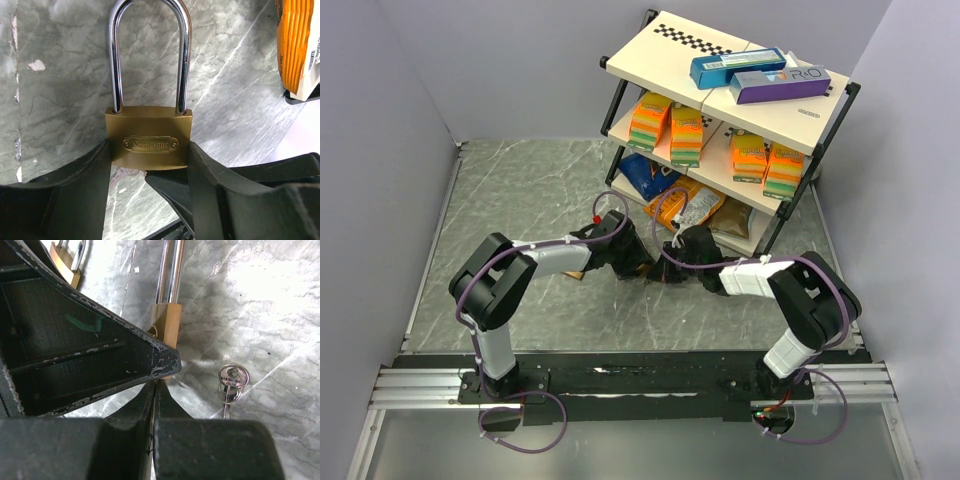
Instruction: Unlock with the key
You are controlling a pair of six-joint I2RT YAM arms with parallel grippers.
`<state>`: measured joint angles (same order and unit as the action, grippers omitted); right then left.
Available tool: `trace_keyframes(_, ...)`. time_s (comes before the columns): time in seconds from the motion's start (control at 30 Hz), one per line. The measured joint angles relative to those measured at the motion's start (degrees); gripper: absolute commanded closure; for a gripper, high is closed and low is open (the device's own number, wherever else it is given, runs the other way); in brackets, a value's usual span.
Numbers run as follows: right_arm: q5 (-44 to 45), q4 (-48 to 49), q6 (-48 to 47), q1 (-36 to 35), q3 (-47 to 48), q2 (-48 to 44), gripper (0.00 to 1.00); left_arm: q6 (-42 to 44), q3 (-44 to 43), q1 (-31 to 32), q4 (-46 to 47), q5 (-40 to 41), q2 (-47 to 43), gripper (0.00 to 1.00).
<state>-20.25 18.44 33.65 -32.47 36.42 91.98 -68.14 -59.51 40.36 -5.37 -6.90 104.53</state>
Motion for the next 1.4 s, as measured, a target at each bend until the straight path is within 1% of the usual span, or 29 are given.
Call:
trace_keyframes(0.33,0.72,-0.81,-0.22,-0.02,1.09,0.42,1.0,0.07,0.33,-0.59,0.9,-1.01,0.09,0.99)
trace_keyframes(0.6,1.79,-0.61,-0.52,-0.04,2.56,1.64,1.0,-0.02,2.36,-1.51,5.38,-1.81,-0.09,0.99)
trace_keyframes(0.9,1.81,-0.9,-0.28,-0.04,4.72,3.43,1.0,-0.04,4.76,-1.77,9.53,-0.24,-0.94,0.99)
trace_keyframes(1.17,-1.73,0.17,3.32,0.55,4.46,4.04,1.0,-0.28,9.03,-1.77,13.4,0.48,-3.5,0.99)
trace_keyframes(1.4,-6.71,1.79,6.73,0.87,3.87,4.04,1.0,-1.81,14.82,-1.77,16.85,1.11,-8.63,0.99)
